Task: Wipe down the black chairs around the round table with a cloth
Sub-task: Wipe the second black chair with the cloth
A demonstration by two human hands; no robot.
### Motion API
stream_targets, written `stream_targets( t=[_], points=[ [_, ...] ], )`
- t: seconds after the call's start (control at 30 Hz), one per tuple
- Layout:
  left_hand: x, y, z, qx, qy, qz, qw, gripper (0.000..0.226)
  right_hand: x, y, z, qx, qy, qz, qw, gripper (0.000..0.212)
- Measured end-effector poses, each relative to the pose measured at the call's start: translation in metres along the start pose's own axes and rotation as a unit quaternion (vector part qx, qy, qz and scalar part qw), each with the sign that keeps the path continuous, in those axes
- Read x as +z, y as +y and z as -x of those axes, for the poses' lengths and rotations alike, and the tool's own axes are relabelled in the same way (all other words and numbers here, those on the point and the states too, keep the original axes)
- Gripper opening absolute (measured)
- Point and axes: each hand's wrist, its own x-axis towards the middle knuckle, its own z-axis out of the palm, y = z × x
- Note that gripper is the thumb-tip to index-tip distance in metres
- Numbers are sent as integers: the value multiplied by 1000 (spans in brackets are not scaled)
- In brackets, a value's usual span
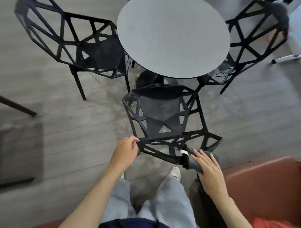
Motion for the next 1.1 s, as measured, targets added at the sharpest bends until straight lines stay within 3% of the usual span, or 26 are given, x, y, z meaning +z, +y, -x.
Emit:
stream_targets(
  t=[0.07,0.13,0.3,0.47,0.53,0.6,0.73,0.9,1.1],
  points=[
    [9,12,3,-7,11,-9,1000,30,5,13,-4,13,4,-10,1000,46],
    [18,23,7,-26,39,-7,999,32,21,-1,-22,-37,-12,-6,999,39],
    [56,43,33,-88,149,48,984,31,55,-59,-58,-150,-69,-54,985,57],
    [94,60,64,-126,182,65,973,35,8,30,-55,-210,-101,-59,971,54],
    [105,67,70,-127,171,61,975,37,-5,81,-55,-192,-66,-46,978,43],
    [112,70,72,-122,170,53,977,36,-6,117,-62,-140,-35,-27,989,48],
    [118,81,78,-132,172,35,975,36,-2,93,-68,26,-36,-24,999,38],
    [125,91,66,-109,195,48,974,36,18,-11,-44,-54,-51,-93,993,35],
    [135,95,46,-105,182,52,976,44,-11,60,-73,-227,-180,-146,946,39]
  ],
)
